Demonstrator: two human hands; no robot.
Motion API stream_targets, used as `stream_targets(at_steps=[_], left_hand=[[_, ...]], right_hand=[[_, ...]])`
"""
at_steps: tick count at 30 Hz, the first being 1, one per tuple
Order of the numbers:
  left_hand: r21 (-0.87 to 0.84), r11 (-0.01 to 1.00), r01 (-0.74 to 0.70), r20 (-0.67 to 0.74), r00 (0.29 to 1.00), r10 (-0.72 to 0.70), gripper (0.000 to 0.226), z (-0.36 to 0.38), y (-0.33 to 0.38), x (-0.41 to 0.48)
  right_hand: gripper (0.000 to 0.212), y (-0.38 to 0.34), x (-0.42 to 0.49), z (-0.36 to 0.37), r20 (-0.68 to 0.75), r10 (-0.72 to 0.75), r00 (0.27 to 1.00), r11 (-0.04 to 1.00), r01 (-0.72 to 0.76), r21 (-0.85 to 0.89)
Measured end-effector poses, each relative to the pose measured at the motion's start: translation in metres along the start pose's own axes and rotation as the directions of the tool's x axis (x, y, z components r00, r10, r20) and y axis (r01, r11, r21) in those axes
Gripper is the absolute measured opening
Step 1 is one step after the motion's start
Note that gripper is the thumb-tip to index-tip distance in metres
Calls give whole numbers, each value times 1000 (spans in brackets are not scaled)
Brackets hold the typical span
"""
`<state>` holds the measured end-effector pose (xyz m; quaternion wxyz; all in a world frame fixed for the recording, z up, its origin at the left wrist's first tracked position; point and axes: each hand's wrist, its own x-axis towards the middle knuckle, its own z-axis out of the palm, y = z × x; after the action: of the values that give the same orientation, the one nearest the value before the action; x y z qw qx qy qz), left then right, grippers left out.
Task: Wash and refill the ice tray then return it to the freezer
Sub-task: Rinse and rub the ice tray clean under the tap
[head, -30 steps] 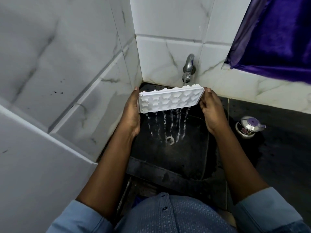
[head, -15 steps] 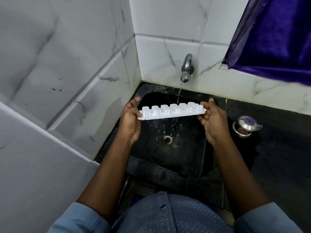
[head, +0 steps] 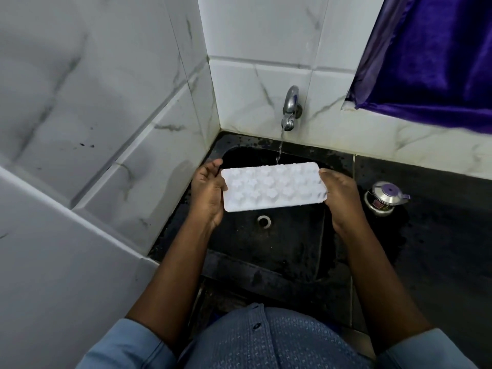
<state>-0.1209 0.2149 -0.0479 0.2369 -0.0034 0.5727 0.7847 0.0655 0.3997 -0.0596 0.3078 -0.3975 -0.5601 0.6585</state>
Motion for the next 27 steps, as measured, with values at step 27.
stream_targets(at_steps=[27], left_hand=[[372, 927, -49, -179, 976, 123, 24, -23, -23, 11]], right_hand=[[31, 12, 1, -3, 56, -126, 990, 961, 136, -239]])
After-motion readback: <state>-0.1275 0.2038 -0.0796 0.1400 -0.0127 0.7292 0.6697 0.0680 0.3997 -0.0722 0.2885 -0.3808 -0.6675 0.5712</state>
